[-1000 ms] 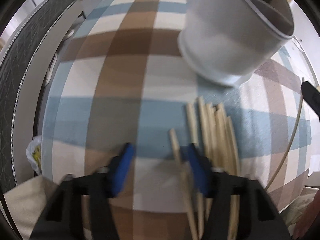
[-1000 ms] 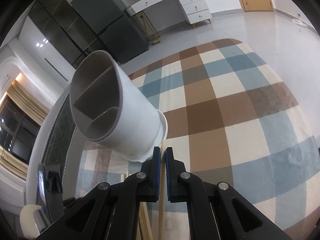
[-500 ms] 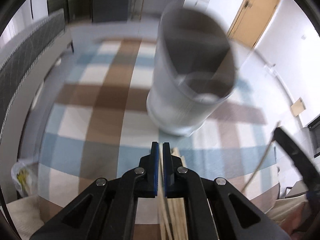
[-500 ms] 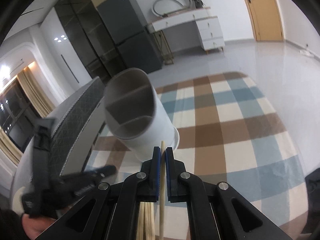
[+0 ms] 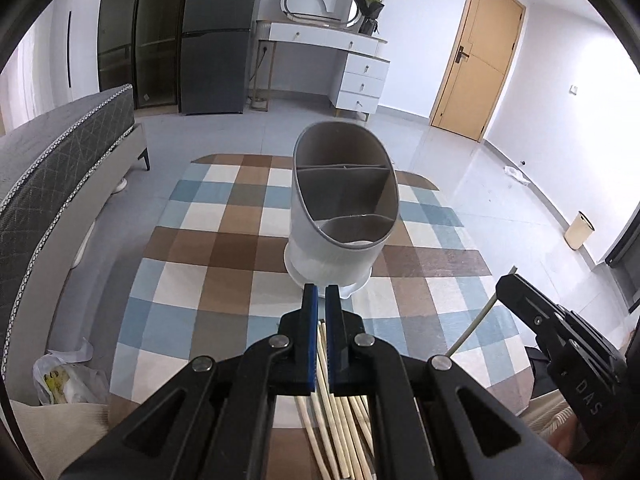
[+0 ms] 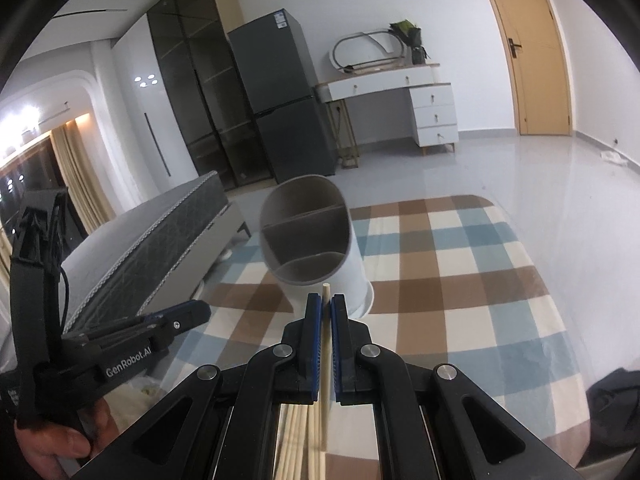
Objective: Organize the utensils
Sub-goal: 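Lift the held sticks with both grippers and carry them over the white holder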
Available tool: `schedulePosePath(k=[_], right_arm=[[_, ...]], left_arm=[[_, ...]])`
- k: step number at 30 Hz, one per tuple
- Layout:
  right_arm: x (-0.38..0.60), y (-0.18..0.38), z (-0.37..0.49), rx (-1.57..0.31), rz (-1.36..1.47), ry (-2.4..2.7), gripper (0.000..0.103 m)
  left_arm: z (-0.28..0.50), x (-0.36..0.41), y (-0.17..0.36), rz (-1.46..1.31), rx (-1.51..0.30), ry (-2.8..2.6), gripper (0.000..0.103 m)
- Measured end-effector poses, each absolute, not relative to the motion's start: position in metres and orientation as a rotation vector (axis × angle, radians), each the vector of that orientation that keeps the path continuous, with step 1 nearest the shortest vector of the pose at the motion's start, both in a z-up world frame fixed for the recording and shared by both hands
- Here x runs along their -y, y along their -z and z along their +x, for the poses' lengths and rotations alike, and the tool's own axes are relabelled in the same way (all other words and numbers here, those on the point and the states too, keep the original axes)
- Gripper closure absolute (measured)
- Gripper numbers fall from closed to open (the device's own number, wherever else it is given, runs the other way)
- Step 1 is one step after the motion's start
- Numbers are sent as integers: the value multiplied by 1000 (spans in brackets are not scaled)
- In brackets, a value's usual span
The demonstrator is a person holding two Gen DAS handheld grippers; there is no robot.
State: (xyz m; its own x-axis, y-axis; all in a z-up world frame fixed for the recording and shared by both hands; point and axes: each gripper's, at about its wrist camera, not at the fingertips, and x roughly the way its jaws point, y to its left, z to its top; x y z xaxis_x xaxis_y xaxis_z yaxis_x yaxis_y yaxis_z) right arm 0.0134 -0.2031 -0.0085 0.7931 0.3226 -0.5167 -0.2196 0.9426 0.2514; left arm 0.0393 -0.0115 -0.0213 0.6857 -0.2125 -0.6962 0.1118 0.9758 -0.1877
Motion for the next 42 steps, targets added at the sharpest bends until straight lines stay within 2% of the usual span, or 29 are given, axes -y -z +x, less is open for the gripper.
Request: schedulePosePath(k=[5,6,8,9,10,20,21,25,32,34,36,38,40,42], right_arm=[[206,4,5,-571,189,-286,99],[207,3,4,-568,192,-285,99],[210,3,5,-570,203,-285,99],[211,4,5,-573,207,-285,99],[213,5,6,-578,212,-283,99],[240,25,35,-668,381,-292,99],[241,26,37,-672,391,-295,99],[246,30,48,-688,444,-306,99],[254,34,60,-712,510,-304,99],[256,35,62,-716,521,-304,99],[258,35,62,-717,533,-302,99],[259,35,62,-721,541,-303,99],[259,35,62,-719,539,-305,99],[257,33,62,-715,525,-305,99]], left_arm=[[60,-6,57,-230,-1015,151,102],[62,-10,66,-246,-1053,135,99],[69,-15,84,-286,-1119,112,81],[74,-16,94,-303,-1154,99,61],[78,-16,101,-315,-1176,90,48],[111,12,155,-99,-1305,-12,47],[113,11,158,-106,-1306,-18,44],[122,19,160,-44,-1280,-41,43],[135,23,159,-62,-1301,-53,45],[134,19,157,-79,-1294,-69,57],[132,15,154,-82,-1278,-75,62],[130,18,152,-71,-1264,-58,74],[127,25,153,-48,-1261,-34,92],[127,33,151,-31,-1268,-11,101]])
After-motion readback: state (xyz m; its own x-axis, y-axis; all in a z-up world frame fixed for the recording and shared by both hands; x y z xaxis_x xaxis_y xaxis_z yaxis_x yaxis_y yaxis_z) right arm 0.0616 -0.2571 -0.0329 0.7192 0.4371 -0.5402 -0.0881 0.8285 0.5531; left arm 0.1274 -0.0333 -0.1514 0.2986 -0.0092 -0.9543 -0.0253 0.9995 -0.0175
